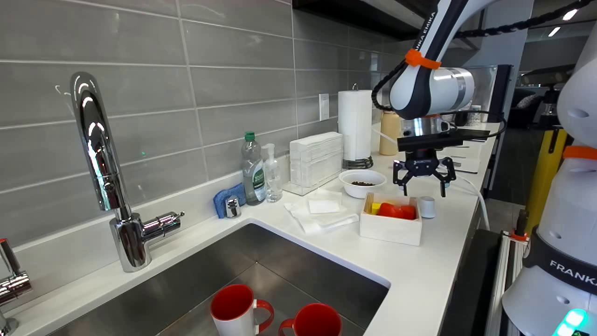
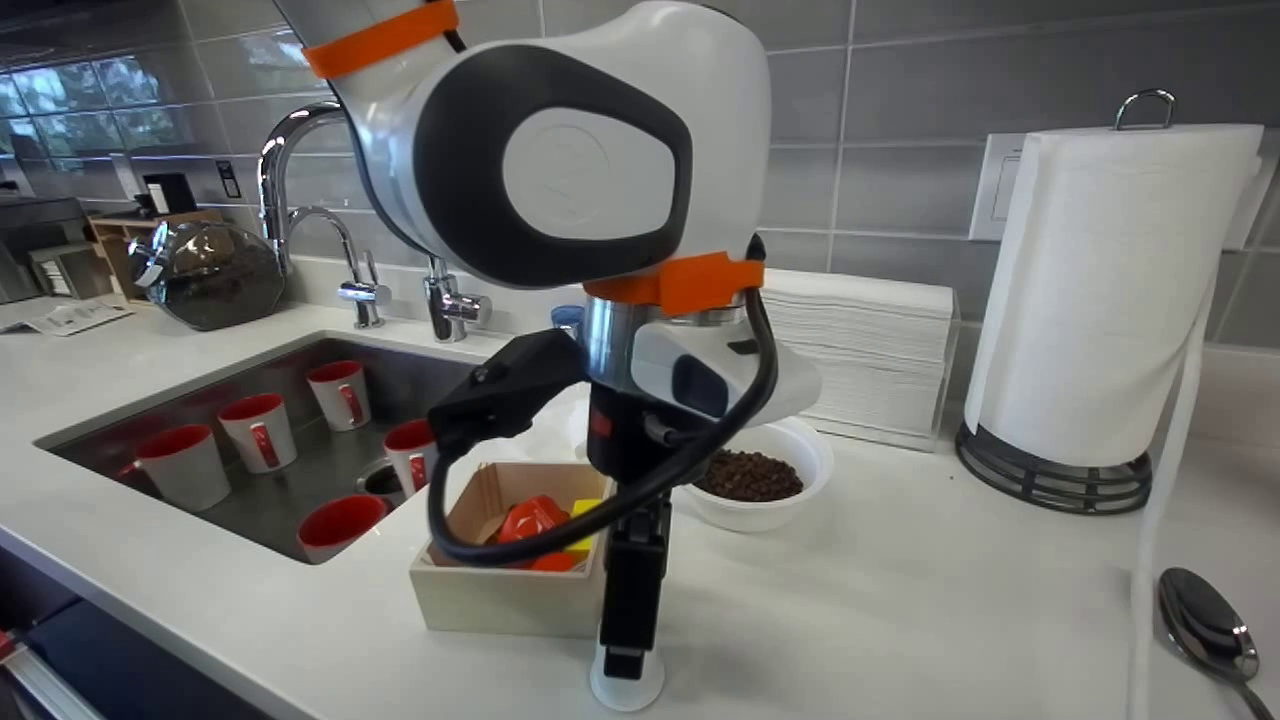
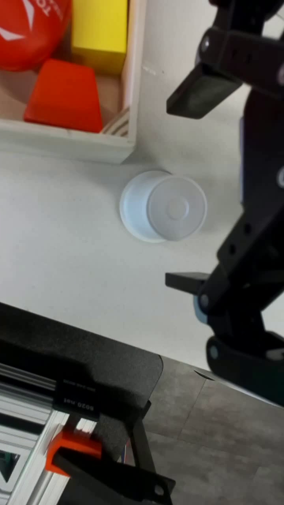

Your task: Pour the contents in the bowl into the other bowl

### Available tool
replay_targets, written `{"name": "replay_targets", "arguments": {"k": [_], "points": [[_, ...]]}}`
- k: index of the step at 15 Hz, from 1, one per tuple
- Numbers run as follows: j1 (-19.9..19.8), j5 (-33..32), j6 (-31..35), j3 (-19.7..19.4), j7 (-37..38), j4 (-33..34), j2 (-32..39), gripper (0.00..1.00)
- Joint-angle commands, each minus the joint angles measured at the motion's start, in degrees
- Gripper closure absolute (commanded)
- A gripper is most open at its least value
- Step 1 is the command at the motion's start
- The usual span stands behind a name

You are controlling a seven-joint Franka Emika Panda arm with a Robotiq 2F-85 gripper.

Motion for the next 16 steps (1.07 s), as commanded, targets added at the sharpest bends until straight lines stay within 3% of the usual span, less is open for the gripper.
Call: {"name": "replay_targets", "arguments": {"k": [1,5,6,8,14,16], "points": [[-1.0,-1.8,-0.2,0.3,2.1,0.0,0.4,0.0],[-1.1,-1.8,0.3,0.2,2.5,0.0,1.4,0.02],[-1.1,-1.8,0.9,0.1,2.9,0.0,1.8,0.27],[-0.9,-1.6,2.5,0.1,3.8,0.0,2.6,0.32],[-0.4,-0.4,5.8,-0.3,4.6,0.0,4.3,0.84],[-0.5,0.6,4.3,-0.4,3.7,0.0,2.8,0.92]]}}
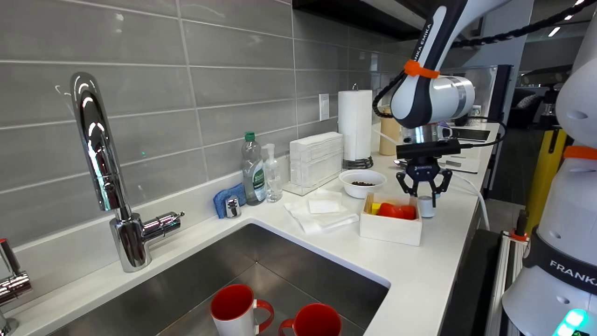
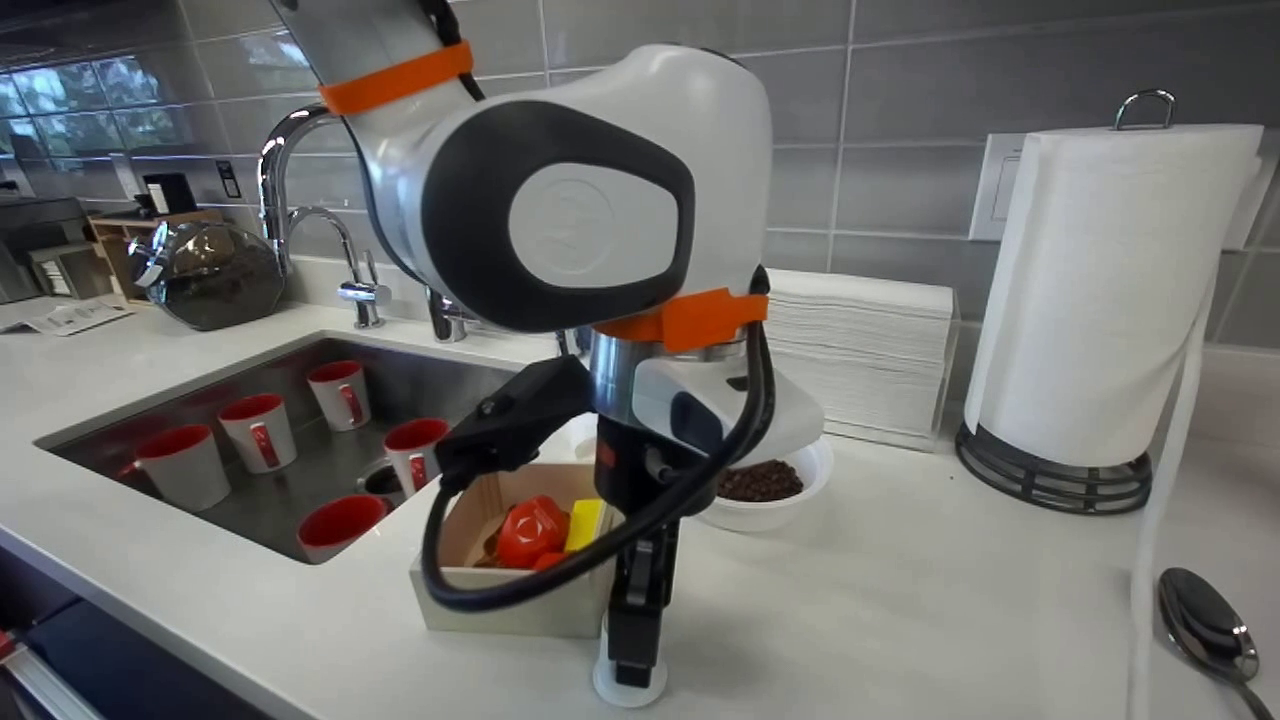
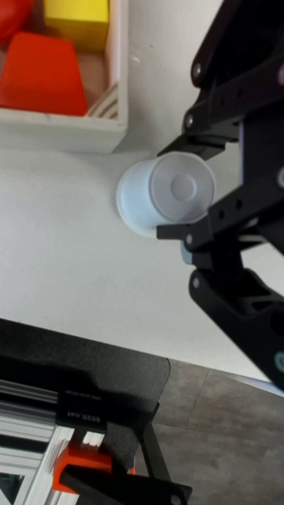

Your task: Pour the contents in the bowl into the other bowl

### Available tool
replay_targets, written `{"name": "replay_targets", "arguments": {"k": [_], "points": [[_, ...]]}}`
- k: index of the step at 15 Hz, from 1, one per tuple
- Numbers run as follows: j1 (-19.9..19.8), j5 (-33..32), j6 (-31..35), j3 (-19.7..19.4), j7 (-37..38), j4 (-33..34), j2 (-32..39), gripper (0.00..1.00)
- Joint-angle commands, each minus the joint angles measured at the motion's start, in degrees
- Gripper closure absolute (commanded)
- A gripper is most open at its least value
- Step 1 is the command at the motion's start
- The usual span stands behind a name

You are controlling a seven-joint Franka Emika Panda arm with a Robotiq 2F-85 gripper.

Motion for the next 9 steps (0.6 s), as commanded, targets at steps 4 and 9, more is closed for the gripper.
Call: {"name": "replay_targets", "arguments": {"k": [4,9], "points": [[0.3,-1.7,-4.5,0.4,0.6,0.3,-6.8,0.92],[0.5,-0.2,-11.2,5.1,-0.1,-0.2,-16.7,0.92]]}}
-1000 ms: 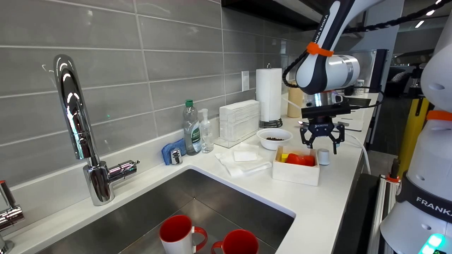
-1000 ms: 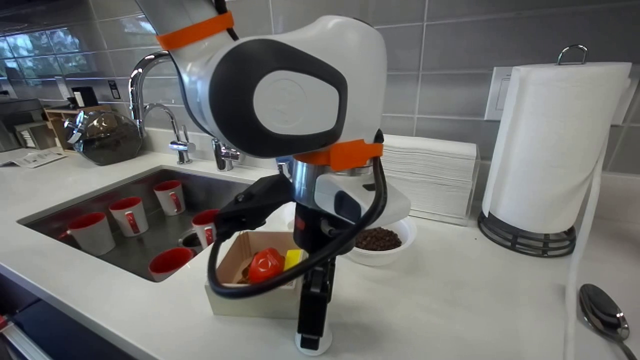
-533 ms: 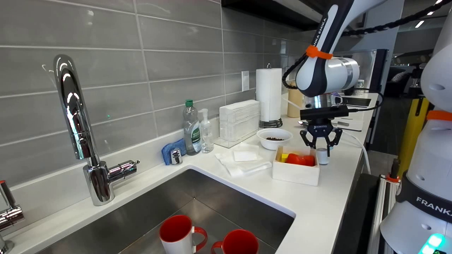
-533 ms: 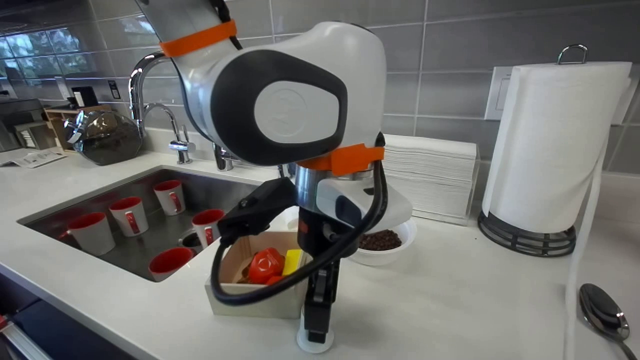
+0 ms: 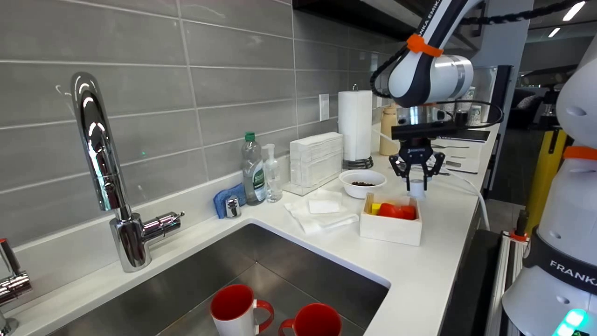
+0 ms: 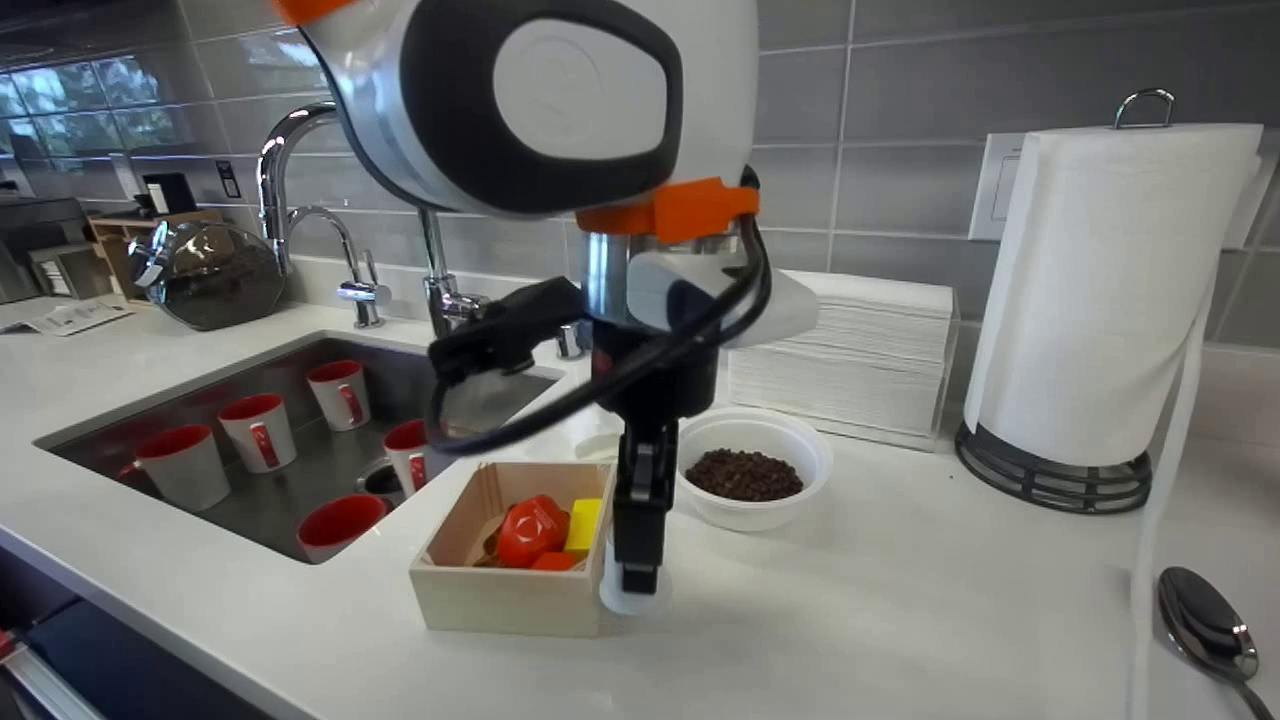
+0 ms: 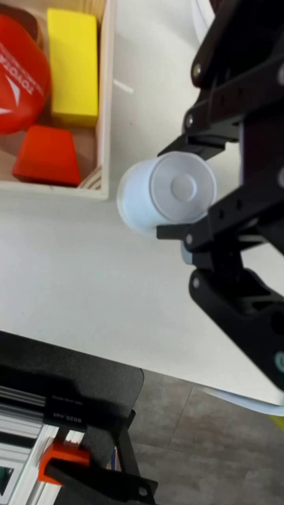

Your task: Pour the contents in the bowl into the other bowl

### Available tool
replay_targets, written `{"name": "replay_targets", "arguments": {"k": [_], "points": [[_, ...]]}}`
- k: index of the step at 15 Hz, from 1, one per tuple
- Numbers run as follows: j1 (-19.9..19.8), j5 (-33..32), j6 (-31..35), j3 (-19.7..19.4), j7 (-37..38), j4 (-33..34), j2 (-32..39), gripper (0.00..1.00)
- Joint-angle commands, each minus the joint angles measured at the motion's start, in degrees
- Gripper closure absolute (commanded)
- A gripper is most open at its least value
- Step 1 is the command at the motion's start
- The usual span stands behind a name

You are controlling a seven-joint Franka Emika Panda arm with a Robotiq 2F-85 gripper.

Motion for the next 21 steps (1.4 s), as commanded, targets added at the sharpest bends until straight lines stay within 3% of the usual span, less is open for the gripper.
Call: {"name": "replay_targets", "arguments": {"k": [1,6,10,16,17,19,21], "points": [[0.4,0.2,-5.8,4.2,0.4,-0.9,-9.9,0.92],[3.2,6.5,-10.1,9.9,-1.5,-0.7,-16.3,0.92],[6.2,11.1,-12.6,12.6,-2.3,0.0,-15.0,0.92],[6.7,10.9,-11.1,14.0,-2.2,-0.8,-10.8,0.92],[6.6,10.7,-10.6,13.9,-2.2,-0.9,-9.9,0.42],[6.9,11.2,-10.0,13.6,-2.6,-0.9,-8.7,0.35],[7.2,11.7,-9.5,13.4,-3.3,-0.9,-7.7,0.18]]}}
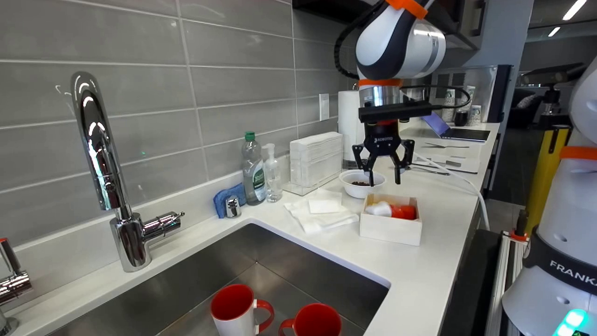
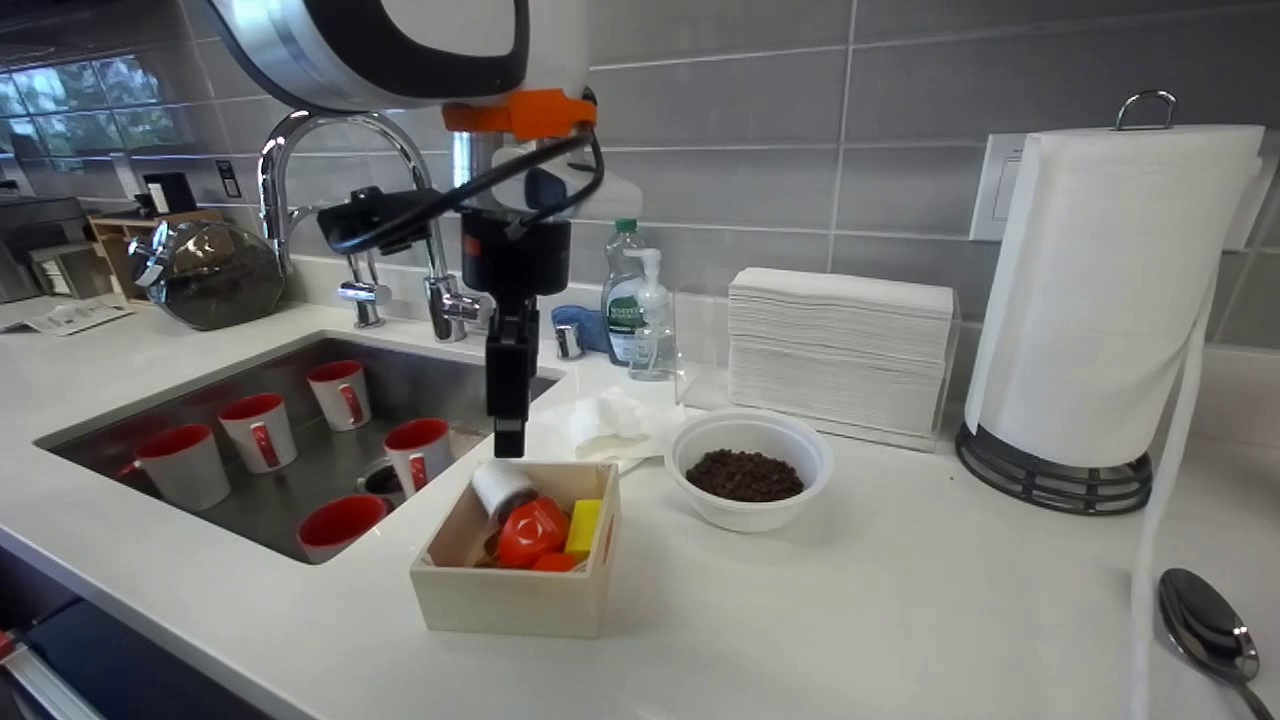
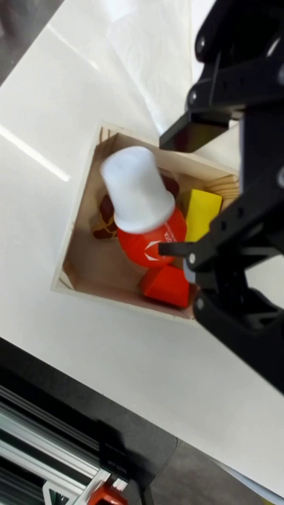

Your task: Pour the contents in the bowl into the other bowl

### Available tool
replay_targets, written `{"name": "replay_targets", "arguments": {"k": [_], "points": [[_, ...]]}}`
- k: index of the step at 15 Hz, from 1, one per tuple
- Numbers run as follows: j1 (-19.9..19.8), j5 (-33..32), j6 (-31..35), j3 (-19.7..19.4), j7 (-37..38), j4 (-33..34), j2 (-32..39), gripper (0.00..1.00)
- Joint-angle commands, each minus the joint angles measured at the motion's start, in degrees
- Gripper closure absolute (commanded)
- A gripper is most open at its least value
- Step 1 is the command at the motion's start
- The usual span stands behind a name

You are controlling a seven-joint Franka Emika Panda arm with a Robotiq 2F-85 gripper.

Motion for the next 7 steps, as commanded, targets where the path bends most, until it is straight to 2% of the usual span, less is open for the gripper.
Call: {"name": "replay_targets", "arguments": {"k": [1,2,7], "points": [[0.5,2.0,1.4,-0.5,-2.1,0.1,2.0,0.08],[0.5,2.1,1.6,-0.5,-2.3,0.1,2.3,0.0],[0.4,2.6,2.3,-0.8,-3.2,0.1,2.2,0.0]]}}
